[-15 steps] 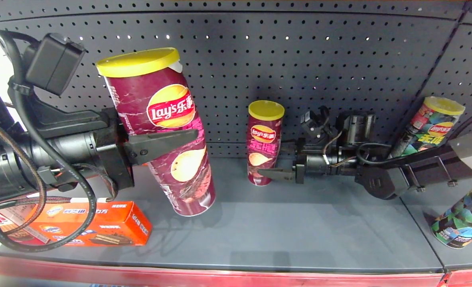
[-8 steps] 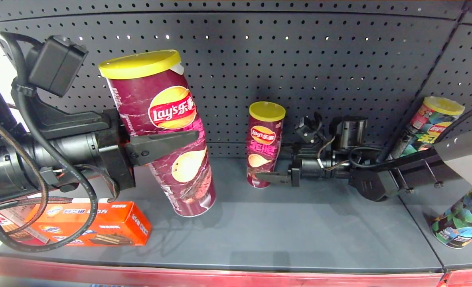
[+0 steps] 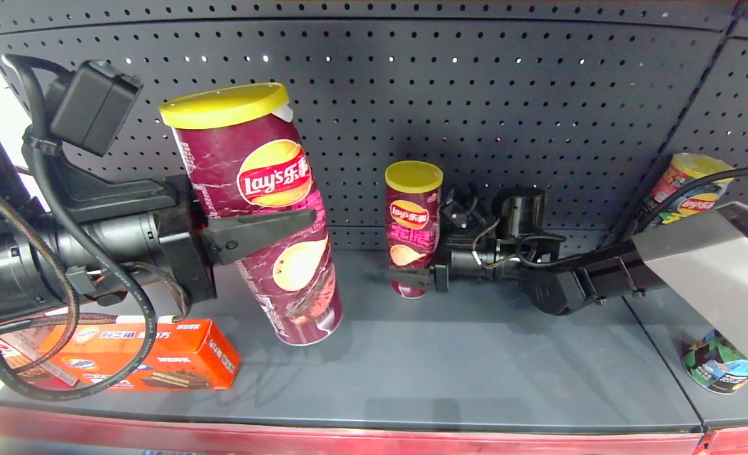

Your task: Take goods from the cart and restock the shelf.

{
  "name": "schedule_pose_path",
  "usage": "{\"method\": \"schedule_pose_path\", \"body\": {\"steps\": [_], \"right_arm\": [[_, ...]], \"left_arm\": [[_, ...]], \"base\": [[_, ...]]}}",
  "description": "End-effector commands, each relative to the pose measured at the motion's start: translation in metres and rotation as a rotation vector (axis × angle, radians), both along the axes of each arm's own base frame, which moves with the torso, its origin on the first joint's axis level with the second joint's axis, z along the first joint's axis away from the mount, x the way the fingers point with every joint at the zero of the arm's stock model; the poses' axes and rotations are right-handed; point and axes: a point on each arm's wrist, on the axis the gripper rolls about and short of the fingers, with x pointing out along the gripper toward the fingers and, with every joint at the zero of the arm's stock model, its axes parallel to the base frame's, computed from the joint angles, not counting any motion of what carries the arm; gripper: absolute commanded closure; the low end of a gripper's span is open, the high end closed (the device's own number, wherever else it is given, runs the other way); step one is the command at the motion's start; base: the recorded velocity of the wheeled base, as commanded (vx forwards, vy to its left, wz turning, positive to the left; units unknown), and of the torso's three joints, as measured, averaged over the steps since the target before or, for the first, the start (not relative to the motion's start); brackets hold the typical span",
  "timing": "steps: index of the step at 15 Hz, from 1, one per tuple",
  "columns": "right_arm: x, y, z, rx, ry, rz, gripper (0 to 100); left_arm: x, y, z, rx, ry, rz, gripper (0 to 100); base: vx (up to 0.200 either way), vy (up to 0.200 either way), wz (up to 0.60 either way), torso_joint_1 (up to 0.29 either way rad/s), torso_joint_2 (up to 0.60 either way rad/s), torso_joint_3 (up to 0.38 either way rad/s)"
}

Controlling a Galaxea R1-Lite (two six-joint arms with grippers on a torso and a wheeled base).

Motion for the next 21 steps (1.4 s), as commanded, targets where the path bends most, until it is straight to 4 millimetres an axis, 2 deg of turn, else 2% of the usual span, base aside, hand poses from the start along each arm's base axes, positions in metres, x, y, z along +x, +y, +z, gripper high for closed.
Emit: {"method": "schedule_pose_path", "body": {"steps": [1,3,8,10,14,17,18,19,21], "right_arm": [[0.001,0.004,-0.005,-0.003,0.006,0.004,100],[-0.001,0.0,0.001,-0.002,-0.003,-0.02,100],[-0.023,-0.019,0.016,0.014,-0.042,-0.015,100],[-0.038,-0.025,0.016,0.028,-0.057,0.029,100],[-0.086,-0.04,0.018,0.032,-0.054,0.072,100],[-0.122,-0.045,0.009,0.017,-0.022,0.109,100],[-0.122,-0.045,0.009,0.017,-0.022,0.109,100],[-0.132,-0.047,0.0,0.015,-0.021,0.116,100],[-0.136,-0.049,-0.01,0.016,-0.025,0.118,100]], "left_arm": [[0.001,0.0,-0.001,0.001,0.002,0.0,100],[0.0,0.0,-0.002,0.002,0.007,0.0,100],[-0.004,0.002,-0.008,-0.017,0.004,0.001,100],[-0.004,0.002,-0.007,-0.018,0.004,0.003,100],[-0.008,0.003,-0.004,-0.023,-0.009,0.005,100],[-0.01,0.005,-0.003,-0.026,-0.012,0.01,100],[-0.01,0.005,-0.003,-0.026,-0.012,0.01,100],[-0.011,0.005,-0.004,-0.025,-0.011,0.012,100],[-0.011,0.005,-0.004,-0.024,-0.008,0.012,100]], "base": [[0.0,0.0,0.0,0.0,0.0,0.0],[0.0,0.0,0.0,0.0,0.0,0.0],[0.0,0.0,0.0,0.0,0.0,0.0],[0.0,0.0,0.0,0.0,0.0,0.0],[0.0,0.0,0.0,0.0,0.0,0.0],[0.0,0.0,0.0,0.0,0.0,0.0],[0.0,0.0,0.0,0.0,0.0,0.0],[0.0,0.0,0.0,0.0,0.0,0.0],[0.0,0.0,0.0,0.0,0.0,0.0]]}}
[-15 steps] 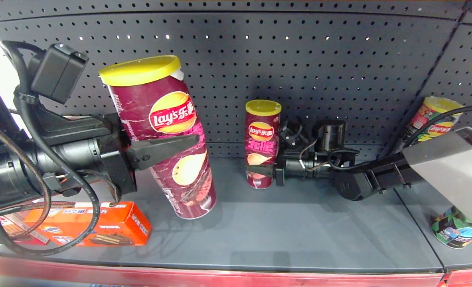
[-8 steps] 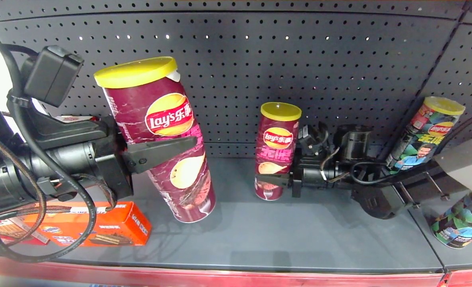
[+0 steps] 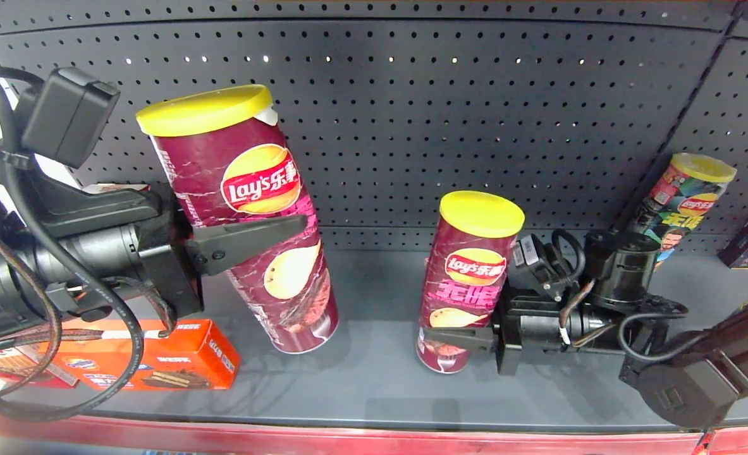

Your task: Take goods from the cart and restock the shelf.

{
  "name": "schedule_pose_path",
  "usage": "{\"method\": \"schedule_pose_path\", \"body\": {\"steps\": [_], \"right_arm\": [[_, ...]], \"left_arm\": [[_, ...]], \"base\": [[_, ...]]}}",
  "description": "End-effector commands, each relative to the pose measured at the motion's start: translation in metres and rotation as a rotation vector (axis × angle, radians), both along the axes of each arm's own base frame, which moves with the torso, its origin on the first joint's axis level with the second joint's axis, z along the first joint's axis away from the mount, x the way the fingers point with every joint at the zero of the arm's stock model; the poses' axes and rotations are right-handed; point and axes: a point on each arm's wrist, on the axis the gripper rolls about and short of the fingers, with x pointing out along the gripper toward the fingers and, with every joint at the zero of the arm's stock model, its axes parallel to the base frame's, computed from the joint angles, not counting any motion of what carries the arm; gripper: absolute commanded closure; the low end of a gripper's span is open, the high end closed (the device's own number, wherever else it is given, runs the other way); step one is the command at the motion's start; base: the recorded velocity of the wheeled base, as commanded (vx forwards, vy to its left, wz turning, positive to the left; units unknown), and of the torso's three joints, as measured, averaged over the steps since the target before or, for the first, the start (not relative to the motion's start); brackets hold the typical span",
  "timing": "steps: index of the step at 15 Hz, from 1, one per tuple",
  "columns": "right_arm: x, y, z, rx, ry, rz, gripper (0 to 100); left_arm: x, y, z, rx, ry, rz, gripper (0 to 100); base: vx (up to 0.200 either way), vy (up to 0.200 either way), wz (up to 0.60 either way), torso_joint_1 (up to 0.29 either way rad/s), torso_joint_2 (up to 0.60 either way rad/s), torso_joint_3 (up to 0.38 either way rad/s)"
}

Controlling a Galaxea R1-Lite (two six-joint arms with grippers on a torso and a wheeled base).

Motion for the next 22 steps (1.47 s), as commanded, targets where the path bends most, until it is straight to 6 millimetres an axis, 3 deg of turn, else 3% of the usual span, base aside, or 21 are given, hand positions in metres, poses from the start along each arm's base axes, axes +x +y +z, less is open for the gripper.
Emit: {"method": "schedule_pose_path", "body": {"steps": [1,13,14,18,22], "right_arm": [[-0.01,-0.004,-0.008,-0.01,0.016,0.004,100],[-0.001,0.004,-0.038,-0.066,0.046,0.009,100],[-0.001,0.004,-0.039,-0.072,0.029,0.009,0],[-0.002,0.0,-0.035,-0.067,0.014,0.001,0],[-0.002,-0.02,-0.017,-0.045,-0.025,-0.067,0]], "left_arm": [[-0.001,0.0,0.0,-0.001,0.002,0.0,100],[-0.001,0.0,0.0,-0.002,0.003,0.0,100],[-0.001,0.0,0.0,-0.002,0.003,-0.001,100],[-0.001,0.0,-0.006,0.003,0.018,-0.001,100],[-0.001,0.0,-0.005,0.003,0.016,-0.001,100]], "base": [[0.0,0.0,0.0,0.0,0.0,0.0],[0.0,0.0,0.0,0.0,0.0,0.0],[0.0,0.0,0.0,0.0,0.0,0.0],[0.0,0.0,0.0,0.0,0.0,0.0],[0.0,0.0,0.0,0.0,0.0,0.0]]}}
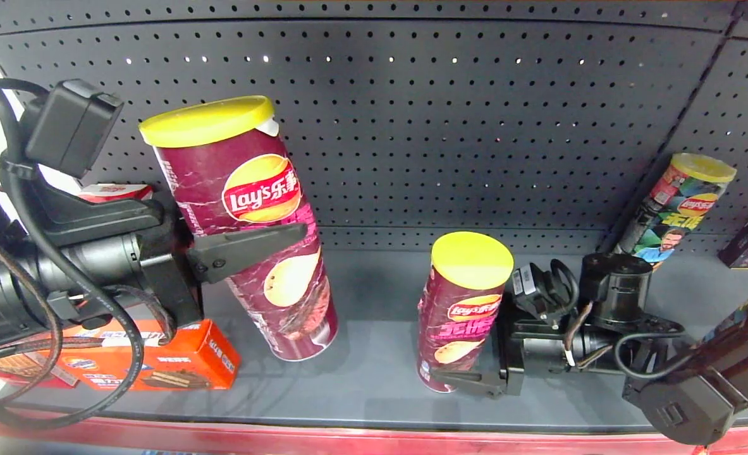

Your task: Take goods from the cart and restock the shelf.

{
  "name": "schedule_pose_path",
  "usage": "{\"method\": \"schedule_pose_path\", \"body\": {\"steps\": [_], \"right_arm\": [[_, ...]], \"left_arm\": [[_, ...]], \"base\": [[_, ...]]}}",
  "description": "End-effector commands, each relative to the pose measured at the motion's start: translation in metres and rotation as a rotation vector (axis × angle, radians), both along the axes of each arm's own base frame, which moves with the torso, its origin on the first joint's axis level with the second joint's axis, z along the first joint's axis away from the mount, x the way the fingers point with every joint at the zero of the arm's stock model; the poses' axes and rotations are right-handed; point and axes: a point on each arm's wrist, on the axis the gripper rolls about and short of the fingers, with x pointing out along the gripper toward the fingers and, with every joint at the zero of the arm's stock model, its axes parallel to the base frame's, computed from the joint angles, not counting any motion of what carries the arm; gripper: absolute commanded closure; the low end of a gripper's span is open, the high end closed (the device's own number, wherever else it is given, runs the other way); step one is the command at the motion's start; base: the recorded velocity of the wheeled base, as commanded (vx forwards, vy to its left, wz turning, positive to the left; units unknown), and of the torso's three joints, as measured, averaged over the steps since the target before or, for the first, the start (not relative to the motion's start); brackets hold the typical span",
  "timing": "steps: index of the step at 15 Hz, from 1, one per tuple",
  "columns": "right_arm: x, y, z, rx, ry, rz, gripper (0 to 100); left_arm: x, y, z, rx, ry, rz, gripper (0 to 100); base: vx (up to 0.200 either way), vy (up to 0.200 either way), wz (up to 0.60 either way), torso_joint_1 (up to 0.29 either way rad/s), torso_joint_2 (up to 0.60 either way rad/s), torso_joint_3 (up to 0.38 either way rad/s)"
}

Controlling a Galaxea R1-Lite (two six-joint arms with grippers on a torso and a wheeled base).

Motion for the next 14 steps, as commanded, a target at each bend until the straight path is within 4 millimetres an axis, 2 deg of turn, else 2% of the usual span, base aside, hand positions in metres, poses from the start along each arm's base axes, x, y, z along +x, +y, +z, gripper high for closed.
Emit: {"method": "schedule_pose_path", "body": {"steps": [1,5,9,12,14], "right_arm": [[-0.004,-0.013,0.014,0.016,-0.034,-0.033,0],[-0.016,-0.027,0.03,0.035,-0.074,-0.063,0],[-0.06,-0.044,0.055,0.064,-0.137,-0.092,0],[-0.107,-0.068,0.074,0.082,-0.177,-0.116,0],[-0.135,-0.08,0.083,0.082,-0.187,-0.202,0]], "left_arm": [[0.0,0.0,0.0,0.0,0.0,0.0,100],[0.0,0.0,-0.001,0.0,0.002,0.001,100],[-0.004,0.002,0.002,-0.004,-0.01,0.001,100],[-0.011,0.004,0.003,-0.007,-0.017,0.001,100],[-0.011,0.004,0.003,-0.007,-0.017,0.003,100]], "base": [[0.0,0.0,0.0,0.0,0.0,0.0],[0.0,0.0,0.0,0.0,0.0,0.0],[0.0,0.0,0.0,0.0,0.0,0.0],[0.0,0.0,0.0,0.0,0.0,0.0],[0.0,0.0,0.0,0.0,0.0,0.0]]}}
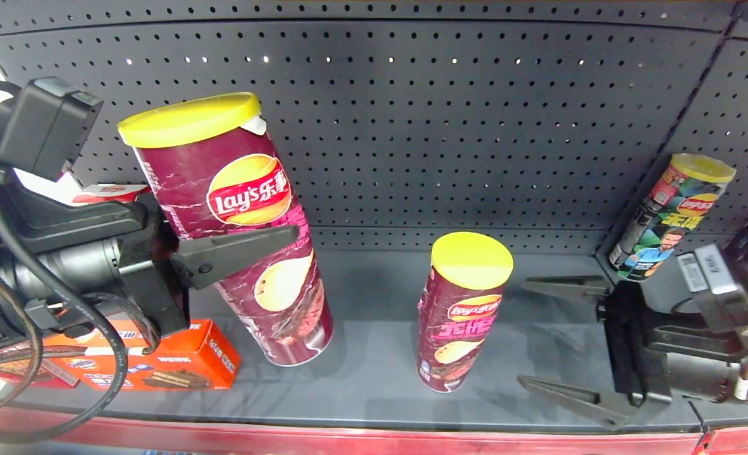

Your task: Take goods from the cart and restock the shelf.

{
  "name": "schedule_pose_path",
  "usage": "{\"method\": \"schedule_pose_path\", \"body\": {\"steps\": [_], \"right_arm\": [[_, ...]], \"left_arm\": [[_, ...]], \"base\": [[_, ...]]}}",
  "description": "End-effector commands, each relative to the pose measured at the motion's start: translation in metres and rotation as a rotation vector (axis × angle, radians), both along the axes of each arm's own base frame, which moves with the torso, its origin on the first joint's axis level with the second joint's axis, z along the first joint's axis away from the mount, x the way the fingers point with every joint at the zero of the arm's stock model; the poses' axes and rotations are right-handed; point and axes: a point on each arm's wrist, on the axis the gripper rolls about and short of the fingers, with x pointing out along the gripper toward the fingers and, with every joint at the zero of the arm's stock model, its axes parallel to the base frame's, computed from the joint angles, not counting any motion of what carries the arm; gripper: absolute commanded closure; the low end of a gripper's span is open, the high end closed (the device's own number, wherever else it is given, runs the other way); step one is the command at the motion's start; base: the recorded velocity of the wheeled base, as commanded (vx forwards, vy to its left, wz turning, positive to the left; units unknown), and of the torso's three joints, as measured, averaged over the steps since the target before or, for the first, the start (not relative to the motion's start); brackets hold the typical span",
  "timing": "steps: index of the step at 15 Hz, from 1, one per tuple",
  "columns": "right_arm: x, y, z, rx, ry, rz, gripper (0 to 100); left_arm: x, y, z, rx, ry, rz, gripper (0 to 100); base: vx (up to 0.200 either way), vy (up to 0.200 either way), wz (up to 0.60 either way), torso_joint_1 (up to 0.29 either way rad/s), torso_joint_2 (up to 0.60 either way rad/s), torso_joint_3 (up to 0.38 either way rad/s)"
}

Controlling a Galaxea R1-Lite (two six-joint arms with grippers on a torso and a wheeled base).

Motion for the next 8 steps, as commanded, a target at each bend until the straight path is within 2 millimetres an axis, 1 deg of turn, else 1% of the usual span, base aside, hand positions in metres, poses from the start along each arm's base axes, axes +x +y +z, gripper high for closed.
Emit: {"method": "schedule_pose_path", "body": {"steps": [1,3,4,6,7,8], "right_arm": [[-0.059,-0.027,0.021,0.033,-0.073,-0.099,0],[-0.092,-0.045,0.014,0.033,-0.067,-0.194,0],[-0.111,-0.055,0.007,0.044,-0.048,-0.258,0],[-0.135,-0.068,-0.006,0.07,0.007,-0.378,0],[-0.154,-0.079,-0.02,0.076,0.033,-0.485,0],[-0.174,-0.091,-0.036,0.108,0.049,-0.63,0]], "left_arm": [[-0.002,0.001,0.001,-0.002,-0.006,0.0,100],[-0.002,0.001,0.001,-0.003,-0.007,-0.002,100],[-0.003,0.001,0.002,-0.004,-0.009,-0.002,100],[-0.003,0.001,0.003,-0.005,-0.013,0.0,100],[-0.003,0.001,0.005,-0.008,-0.02,0.0,100],[-0.003,0.001,0.008,-0.012,-0.032,-0.003,100]], "base": [[0.0,0.0,0.0,0.0,0.0,0.0],[0.0,0.0,0.0,0.0,0.0,0.0],[0.0,0.0,0.0,0.0,0.0,0.0],[0.0,0.0,0.0,0.0,0.0,0.0],[0.0,0.0,0.0,0.0,0.0,0.0],[0.0,0.0,0.0,0.0,0.0,0.0]]}}
